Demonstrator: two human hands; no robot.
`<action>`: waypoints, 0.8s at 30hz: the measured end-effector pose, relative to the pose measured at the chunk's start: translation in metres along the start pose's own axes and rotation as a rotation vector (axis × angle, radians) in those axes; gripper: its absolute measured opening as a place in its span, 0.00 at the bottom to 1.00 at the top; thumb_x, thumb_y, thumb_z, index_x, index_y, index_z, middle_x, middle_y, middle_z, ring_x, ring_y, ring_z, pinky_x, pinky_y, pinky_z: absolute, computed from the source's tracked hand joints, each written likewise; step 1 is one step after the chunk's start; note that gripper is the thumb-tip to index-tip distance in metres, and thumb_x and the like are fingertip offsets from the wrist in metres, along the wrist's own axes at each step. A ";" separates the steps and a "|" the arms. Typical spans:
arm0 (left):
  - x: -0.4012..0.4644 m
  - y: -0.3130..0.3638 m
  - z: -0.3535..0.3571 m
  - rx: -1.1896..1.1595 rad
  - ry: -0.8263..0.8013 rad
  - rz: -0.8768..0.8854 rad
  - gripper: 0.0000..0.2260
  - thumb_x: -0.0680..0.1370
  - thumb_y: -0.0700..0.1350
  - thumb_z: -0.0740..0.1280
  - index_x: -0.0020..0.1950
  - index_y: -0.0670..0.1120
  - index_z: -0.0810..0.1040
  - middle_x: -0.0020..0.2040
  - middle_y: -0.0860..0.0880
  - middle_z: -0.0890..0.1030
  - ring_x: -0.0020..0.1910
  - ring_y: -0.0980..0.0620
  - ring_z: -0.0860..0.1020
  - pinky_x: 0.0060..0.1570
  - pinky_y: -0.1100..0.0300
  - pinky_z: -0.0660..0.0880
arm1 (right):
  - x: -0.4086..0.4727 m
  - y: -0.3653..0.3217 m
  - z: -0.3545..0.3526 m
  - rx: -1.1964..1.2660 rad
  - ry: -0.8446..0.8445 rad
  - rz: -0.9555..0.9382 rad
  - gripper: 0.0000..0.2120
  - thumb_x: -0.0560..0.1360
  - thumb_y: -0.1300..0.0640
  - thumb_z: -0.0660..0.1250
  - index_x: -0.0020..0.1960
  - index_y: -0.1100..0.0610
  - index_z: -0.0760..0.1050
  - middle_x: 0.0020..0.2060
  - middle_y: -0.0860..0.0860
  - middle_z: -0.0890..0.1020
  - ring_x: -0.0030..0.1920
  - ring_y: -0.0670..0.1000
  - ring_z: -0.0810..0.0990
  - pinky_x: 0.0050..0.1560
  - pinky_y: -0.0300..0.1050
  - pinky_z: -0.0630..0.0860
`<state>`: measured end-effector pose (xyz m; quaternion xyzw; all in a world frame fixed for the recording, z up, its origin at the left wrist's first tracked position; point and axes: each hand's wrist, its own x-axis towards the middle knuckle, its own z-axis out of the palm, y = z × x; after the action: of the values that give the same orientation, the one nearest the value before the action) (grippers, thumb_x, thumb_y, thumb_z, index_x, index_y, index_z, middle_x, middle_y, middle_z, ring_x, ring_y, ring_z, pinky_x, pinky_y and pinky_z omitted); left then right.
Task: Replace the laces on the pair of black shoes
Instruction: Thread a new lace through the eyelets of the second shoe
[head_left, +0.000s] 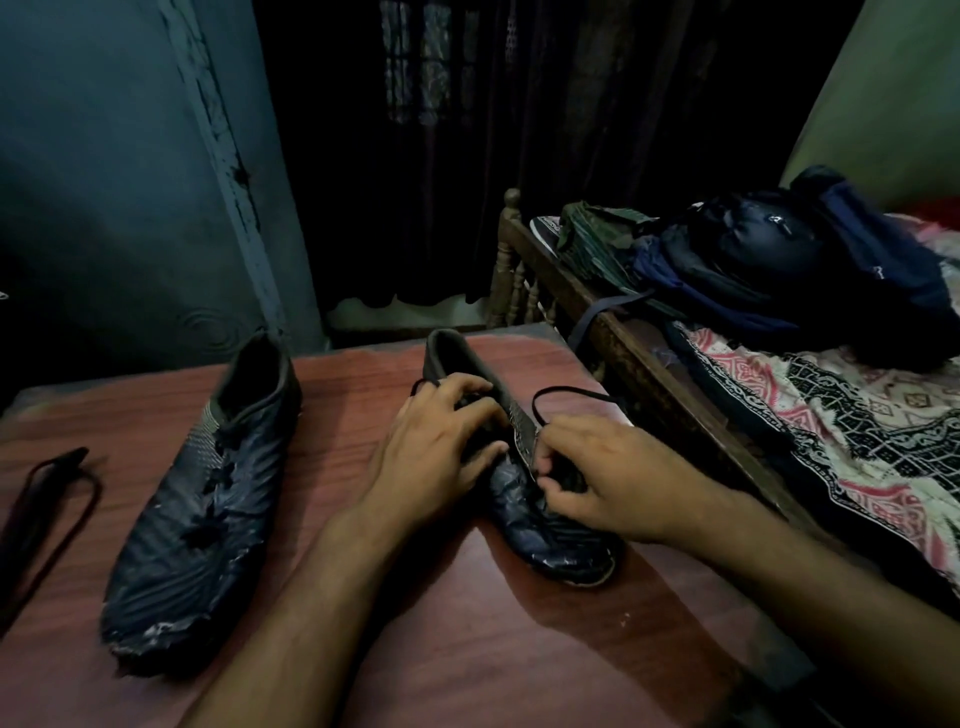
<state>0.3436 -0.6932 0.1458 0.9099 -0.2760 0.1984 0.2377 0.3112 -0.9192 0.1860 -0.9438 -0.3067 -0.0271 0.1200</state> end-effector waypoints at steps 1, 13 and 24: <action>0.001 -0.003 -0.001 0.011 -0.010 0.015 0.14 0.78 0.58 0.62 0.55 0.53 0.82 0.62 0.52 0.78 0.52 0.47 0.75 0.52 0.46 0.76 | -0.005 -0.002 0.006 0.028 0.061 0.037 0.07 0.75 0.44 0.64 0.49 0.46 0.72 0.46 0.41 0.75 0.50 0.42 0.75 0.52 0.45 0.75; 0.001 -0.013 -0.030 0.004 0.098 -0.237 0.10 0.83 0.58 0.57 0.55 0.53 0.73 0.49 0.50 0.84 0.50 0.41 0.82 0.43 0.48 0.75 | -0.033 -0.030 0.068 0.531 0.465 0.236 0.07 0.72 0.51 0.74 0.48 0.48 0.77 0.50 0.41 0.77 0.60 0.43 0.78 0.60 0.38 0.73; 0.000 -0.003 -0.040 0.036 0.256 -0.348 0.13 0.76 0.61 0.70 0.48 0.54 0.73 0.43 0.56 0.76 0.45 0.47 0.80 0.39 0.54 0.73 | -0.031 -0.034 0.068 0.505 0.480 0.200 0.07 0.71 0.50 0.75 0.46 0.48 0.79 0.49 0.39 0.79 0.55 0.41 0.79 0.58 0.36 0.73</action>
<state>0.3359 -0.6693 0.1772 0.9153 -0.0788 0.2736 0.2850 0.2645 -0.8940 0.1236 -0.8765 -0.1731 -0.1595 0.4199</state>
